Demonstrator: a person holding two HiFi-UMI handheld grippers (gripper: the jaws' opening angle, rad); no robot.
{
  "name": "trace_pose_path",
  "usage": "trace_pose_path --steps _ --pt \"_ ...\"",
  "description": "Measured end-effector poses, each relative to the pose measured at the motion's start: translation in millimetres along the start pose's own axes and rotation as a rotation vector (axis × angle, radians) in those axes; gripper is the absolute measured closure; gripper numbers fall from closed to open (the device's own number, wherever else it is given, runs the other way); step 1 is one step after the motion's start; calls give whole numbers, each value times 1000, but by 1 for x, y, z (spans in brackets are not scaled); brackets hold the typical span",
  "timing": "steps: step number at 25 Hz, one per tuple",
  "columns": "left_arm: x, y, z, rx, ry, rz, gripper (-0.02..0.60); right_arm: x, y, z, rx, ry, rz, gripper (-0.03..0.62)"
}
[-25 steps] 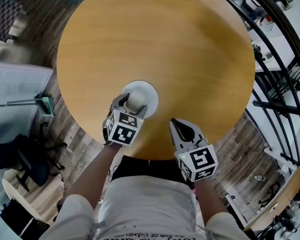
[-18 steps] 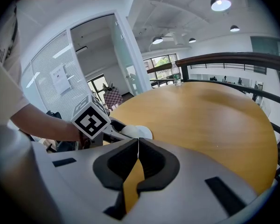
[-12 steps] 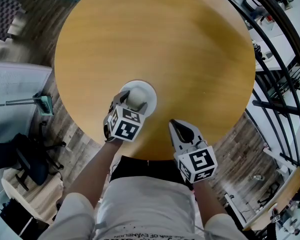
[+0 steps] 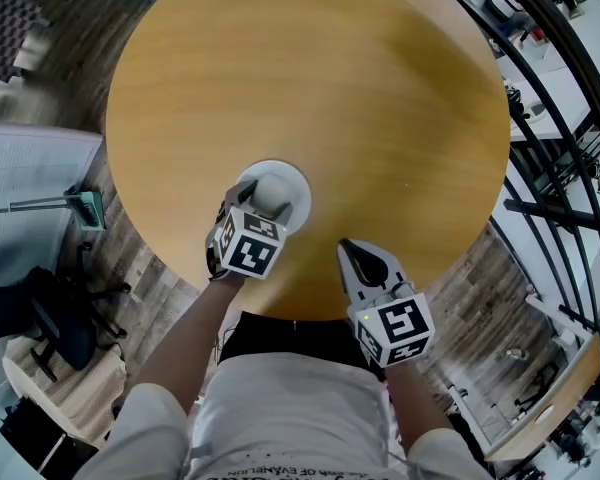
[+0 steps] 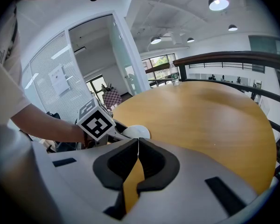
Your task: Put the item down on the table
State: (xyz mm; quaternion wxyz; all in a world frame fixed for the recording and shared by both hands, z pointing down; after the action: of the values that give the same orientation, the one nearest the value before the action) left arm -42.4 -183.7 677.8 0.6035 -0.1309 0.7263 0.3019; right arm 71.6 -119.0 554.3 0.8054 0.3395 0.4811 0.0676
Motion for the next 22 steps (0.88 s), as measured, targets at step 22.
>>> trace_pose_path --steps 22 --pt "12 -6 0 -12 3 31 244 5 1 -3 2 0 2 568"
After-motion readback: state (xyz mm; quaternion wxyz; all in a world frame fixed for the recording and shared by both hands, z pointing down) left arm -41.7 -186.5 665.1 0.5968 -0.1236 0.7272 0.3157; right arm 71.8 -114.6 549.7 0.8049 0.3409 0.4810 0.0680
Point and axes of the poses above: the fingertips, and each gripper's own axes: x backward along the fingers, z to its right, y out of its underside, the point moved 1 cm from there along x, backward along the fingers, and after that the axes turned 12 degrees about -z, right-handed, at the moved point
